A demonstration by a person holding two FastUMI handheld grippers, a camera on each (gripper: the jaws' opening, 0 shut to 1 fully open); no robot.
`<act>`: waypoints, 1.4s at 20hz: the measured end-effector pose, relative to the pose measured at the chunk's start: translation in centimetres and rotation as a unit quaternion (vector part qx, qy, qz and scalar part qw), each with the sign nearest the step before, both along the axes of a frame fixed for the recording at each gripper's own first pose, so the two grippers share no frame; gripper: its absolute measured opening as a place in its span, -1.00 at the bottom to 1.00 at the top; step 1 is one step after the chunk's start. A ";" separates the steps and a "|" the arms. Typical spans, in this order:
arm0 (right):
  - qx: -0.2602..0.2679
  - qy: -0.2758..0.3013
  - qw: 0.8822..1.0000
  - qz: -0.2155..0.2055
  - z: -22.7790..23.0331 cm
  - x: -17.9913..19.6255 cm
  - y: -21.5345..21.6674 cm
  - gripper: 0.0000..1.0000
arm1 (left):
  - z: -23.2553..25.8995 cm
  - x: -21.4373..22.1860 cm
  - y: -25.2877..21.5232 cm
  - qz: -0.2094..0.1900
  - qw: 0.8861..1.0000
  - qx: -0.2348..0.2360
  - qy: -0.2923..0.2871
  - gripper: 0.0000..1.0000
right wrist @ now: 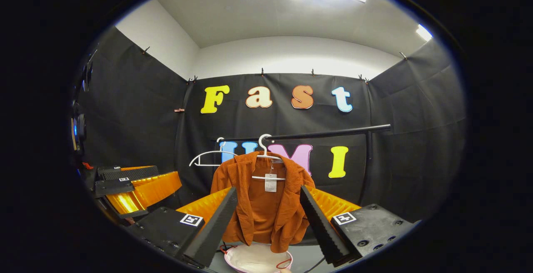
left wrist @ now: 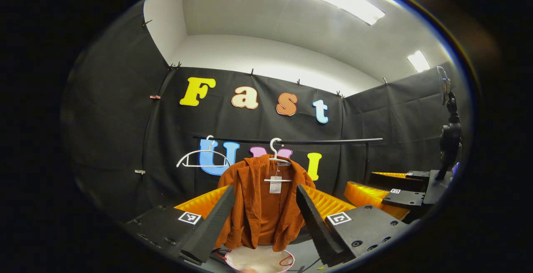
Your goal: Grasp the clothes on the hanger with both hands and then place them into the laundry hamper below.
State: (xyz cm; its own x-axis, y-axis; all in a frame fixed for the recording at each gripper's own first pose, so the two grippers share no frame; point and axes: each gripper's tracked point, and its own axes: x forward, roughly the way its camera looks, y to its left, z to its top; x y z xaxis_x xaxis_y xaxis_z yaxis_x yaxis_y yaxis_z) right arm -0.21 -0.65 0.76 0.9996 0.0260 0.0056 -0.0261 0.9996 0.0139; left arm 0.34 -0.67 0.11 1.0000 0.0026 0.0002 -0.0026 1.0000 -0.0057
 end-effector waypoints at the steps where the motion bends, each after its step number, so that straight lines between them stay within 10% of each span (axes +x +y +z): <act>1: 0.000 -0.001 1.000 -0.001 0.0 0.0 0.0 0.94 | -0.2 0.1 0.0 -0.004 1.000 0.000 0.003 0.87; 28: -0.040 0.027 0.994 -0.096 -3.9 2.1 -0.9 0.94 | -3.7 4.4 3.2 -0.075 0.997 -0.014 0.032 0.85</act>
